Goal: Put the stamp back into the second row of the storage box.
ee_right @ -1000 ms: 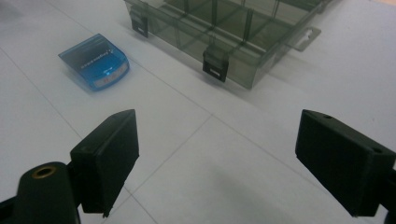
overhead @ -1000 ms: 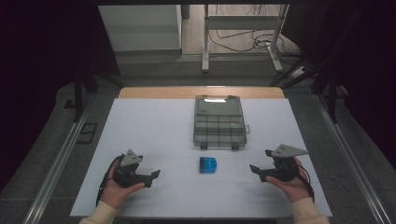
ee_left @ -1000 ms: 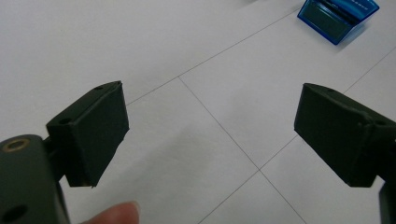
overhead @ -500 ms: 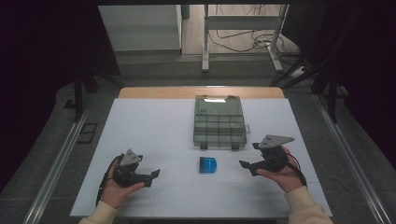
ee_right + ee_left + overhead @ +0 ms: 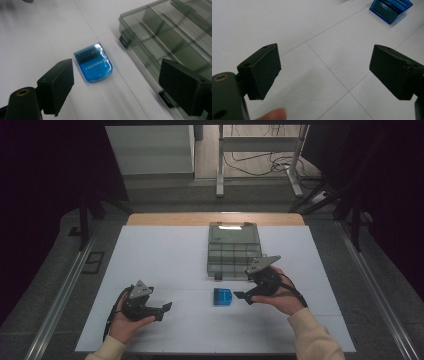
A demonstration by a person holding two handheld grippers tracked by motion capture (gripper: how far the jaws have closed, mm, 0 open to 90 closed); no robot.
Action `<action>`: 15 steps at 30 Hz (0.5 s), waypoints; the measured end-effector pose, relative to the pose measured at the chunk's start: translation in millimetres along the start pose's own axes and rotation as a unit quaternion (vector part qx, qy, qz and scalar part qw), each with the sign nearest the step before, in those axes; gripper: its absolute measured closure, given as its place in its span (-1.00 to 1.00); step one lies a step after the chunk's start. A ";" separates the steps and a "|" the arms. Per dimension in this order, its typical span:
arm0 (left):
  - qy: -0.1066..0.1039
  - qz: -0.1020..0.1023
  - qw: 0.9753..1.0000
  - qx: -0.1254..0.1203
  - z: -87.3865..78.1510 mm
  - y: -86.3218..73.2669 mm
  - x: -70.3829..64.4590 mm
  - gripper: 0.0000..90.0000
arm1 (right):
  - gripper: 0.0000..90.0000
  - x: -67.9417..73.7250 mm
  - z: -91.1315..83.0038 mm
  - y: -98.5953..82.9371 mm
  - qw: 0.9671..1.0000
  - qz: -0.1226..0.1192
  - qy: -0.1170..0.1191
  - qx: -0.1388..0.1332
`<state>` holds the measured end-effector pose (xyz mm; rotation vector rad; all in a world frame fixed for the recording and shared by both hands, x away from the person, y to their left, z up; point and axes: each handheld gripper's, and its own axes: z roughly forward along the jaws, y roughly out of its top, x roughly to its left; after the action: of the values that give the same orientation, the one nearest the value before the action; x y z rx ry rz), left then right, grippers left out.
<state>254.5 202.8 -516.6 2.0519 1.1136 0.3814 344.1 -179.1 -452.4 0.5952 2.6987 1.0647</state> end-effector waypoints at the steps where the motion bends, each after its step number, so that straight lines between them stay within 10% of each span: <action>1: 0.000 0.000 1.000 0.000 0.0 0.0 0.0 -0.76 | -0.70 0.7 1.9 2.4 1.000 -0.003 0.003 0.001; 15: 0.001 0.000 1.000 -0.003 -1.0 0.0 -0.1 -0.76 | -0.70 14.1 32.5 37.8 0.998 -0.044 0.037 0.030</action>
<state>253.8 203.2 -515.9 2.0470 1.1126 0.3849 352.5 -128.1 -450.4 0.4494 2.8000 1.0068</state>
